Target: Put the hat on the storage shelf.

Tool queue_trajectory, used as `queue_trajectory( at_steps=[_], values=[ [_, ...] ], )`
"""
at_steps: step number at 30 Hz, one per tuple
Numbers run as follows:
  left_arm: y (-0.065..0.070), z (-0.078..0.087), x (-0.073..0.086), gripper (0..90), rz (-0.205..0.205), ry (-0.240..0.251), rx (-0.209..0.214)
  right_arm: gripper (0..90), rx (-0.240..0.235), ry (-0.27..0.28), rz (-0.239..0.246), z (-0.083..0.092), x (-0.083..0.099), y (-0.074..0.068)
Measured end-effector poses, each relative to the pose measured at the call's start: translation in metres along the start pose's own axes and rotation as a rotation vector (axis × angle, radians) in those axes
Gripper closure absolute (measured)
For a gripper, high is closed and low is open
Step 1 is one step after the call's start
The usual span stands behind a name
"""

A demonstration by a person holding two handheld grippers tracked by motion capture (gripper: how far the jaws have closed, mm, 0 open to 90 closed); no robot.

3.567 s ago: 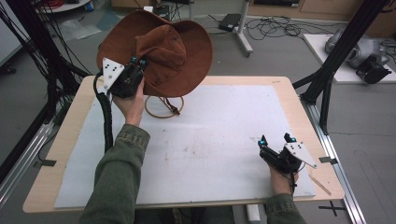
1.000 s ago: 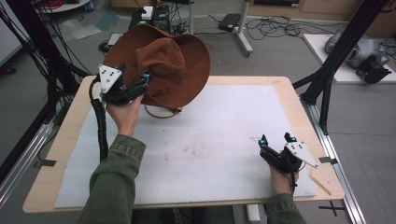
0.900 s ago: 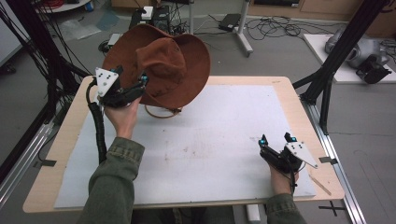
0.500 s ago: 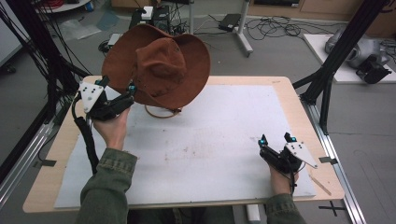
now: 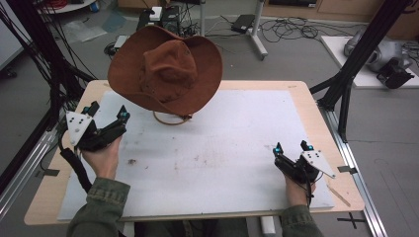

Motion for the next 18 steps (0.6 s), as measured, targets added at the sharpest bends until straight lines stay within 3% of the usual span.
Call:
queue_trajectory(
  at_steps=[6,18],
  values=[
    [-0.008,0.018,0.013,15.6,-0.002,0.003,-0.021,13.7,-0.007,-0.005,0.011,-0.001,0.001,-0.003],
    [-0.007,0.037,0.022,15.7,0.002,0.015,-0.021,13.7,-0.002,-0.011,0.013,0.000,0.002,-0.002]
  ],
)
Point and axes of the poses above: each handheld gripper's, and its own axes: z roughly backward along the jaws, x roughly out of its underside, y roughly to its right, the point moved 7 cm from there along -z, roughly forward along the jaws, and after that the axes turned 12 degrees about y, right-handed, at the moved point
